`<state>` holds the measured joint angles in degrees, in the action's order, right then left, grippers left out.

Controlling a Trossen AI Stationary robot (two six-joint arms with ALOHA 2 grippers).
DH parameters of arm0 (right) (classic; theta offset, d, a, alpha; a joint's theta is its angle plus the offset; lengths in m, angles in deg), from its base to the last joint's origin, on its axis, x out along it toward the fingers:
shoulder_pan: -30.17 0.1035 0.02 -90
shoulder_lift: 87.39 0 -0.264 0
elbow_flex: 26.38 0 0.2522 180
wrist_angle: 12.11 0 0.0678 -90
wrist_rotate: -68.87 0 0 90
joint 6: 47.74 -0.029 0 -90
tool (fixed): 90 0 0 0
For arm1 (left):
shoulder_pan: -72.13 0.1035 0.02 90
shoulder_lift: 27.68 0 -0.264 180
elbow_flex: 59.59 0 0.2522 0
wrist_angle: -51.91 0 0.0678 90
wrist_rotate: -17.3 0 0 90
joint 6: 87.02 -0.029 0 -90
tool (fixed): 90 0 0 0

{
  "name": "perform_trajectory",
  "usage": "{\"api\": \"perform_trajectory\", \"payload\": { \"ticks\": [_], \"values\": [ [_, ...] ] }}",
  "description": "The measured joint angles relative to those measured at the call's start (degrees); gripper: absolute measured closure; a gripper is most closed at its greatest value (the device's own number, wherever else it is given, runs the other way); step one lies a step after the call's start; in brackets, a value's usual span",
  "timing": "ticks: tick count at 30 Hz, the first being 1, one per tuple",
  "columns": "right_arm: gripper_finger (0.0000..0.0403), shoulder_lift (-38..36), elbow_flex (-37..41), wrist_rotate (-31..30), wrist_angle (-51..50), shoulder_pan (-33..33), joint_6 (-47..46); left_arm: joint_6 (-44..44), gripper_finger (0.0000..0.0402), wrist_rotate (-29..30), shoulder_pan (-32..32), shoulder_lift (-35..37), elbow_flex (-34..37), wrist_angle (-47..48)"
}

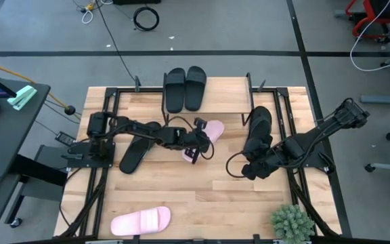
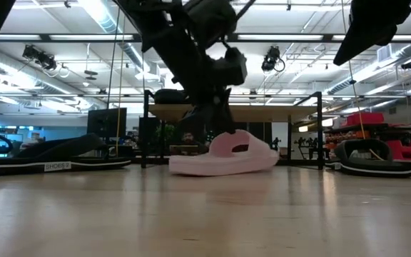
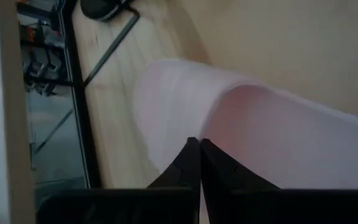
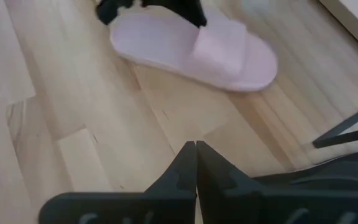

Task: Pick and place slides into the shelf
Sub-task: Put the top pink slide on the shelf

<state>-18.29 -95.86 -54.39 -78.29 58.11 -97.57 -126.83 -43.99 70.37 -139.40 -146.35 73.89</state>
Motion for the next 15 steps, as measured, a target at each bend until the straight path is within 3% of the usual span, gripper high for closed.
{"api": "perform_trajectory", "payload": {
  "ticks": [8,15],
  "values": [
    [0.04,0.0,0.0,0.0,0.0,0.0,0.5,-0.3,0.0399,3.8,-3.1,0.1,-2.2,2.3],
    [0.04,0.0,0.0,0.0,0.0,0.0,0.5,0.9,0.04,13.9,-6.4,0.1,-8.8,9.4]
  ]
}}
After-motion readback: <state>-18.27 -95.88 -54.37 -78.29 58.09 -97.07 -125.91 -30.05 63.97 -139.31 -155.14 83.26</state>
